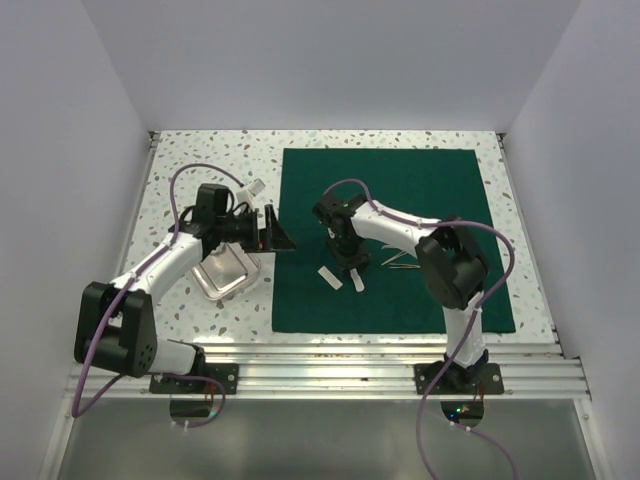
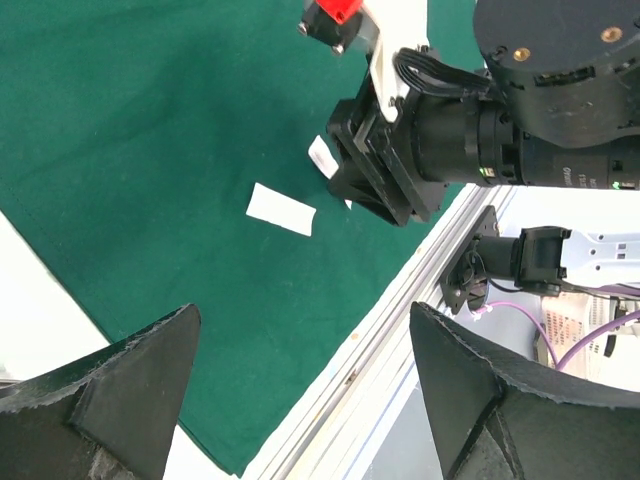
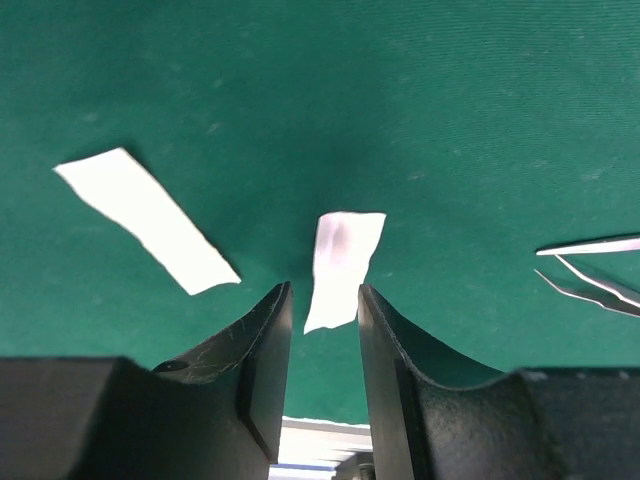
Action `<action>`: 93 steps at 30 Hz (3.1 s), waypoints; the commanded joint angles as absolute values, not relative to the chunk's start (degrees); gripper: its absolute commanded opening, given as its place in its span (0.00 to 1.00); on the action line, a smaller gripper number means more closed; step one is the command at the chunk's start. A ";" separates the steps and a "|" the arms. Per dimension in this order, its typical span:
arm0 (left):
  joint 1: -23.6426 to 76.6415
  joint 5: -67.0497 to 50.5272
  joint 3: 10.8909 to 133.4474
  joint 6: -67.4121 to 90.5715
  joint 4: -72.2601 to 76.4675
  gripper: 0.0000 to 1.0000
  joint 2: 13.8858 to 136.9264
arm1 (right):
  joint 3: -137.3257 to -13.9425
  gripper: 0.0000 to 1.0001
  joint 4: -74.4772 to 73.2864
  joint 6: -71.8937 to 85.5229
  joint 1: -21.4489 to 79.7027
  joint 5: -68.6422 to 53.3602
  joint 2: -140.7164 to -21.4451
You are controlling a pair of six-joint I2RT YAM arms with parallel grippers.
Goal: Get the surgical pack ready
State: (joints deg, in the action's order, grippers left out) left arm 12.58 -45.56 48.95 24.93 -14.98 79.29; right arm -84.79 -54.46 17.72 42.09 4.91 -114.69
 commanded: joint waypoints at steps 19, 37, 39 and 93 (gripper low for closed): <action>12.92 -46.49 50.10 23.73 -15.47 0.89 80.77 | -84.20 0.27 -56.43 20.48 43.95 11.77 -117.60; 13.09 -46.75 49.92 23.38 -16.96 0.91 77.61 | -83.41 0.00 -55.38 16.79 42.19 4.51 -109.79; 13.01 -47.02 49.92 23.29 -17.22 0.94 76.73 | -83.06 0.00 -54.49 15.47 41.66 0.18 -105.85; 15.38 -54.58 51.15 22.24 -15.29 1.00 80.24 | -83.94 0.45 -50.36 23.47 37.53 -4.57 -118.04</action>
